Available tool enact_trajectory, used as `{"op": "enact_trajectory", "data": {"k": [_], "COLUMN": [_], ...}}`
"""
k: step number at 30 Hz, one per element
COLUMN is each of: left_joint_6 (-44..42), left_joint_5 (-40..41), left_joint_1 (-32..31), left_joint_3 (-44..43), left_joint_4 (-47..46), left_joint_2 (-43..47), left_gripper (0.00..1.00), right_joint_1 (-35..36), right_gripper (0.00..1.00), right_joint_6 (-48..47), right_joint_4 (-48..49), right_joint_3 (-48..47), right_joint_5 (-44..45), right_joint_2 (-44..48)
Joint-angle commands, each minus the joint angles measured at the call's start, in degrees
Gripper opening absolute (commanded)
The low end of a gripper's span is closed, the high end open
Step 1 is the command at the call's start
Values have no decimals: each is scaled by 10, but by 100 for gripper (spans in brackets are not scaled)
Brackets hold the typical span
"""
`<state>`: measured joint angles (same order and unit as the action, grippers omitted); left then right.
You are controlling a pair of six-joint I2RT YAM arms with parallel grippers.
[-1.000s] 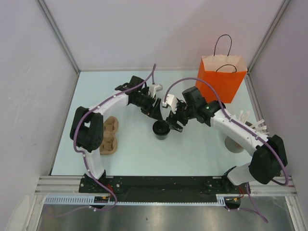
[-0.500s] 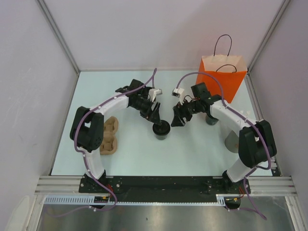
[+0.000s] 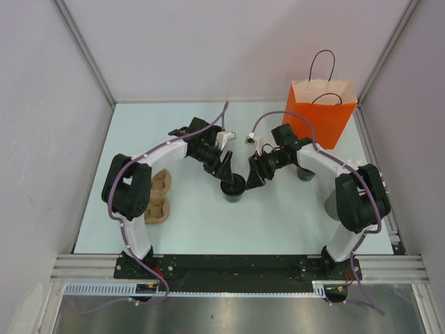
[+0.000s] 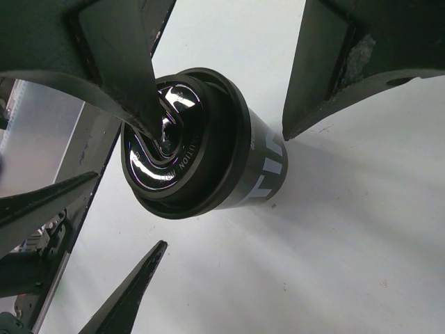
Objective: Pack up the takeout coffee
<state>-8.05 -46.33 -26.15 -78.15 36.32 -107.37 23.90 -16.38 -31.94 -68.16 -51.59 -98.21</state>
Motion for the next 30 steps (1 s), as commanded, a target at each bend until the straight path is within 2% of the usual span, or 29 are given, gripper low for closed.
{"op": "enact_trajectory", "data": {"k": [1, 18, 30], "left_joint_6": [-11, -7, -6], "left_joint_5": [-17, -18, -13], "left_joint_1": [-5, -9, -11], "left_joint_3": [5, 11, 15], "left_joint_4": [-16, -27, -30], "left_joint_2": [9, 4, 2], "left_gripper": [74, 72, 68], "right_joint_1": [4, 5, 13], "right_gripper": [62, 56, 43], "right_joint_6": [19, 62, 57], "right_joint_4": [13, 50, 37], "right_joint_3": [-20, -21, -21], "right_joint_5": [-22, -8, 43], "right_joint_2": [-13, -38, -58]}}
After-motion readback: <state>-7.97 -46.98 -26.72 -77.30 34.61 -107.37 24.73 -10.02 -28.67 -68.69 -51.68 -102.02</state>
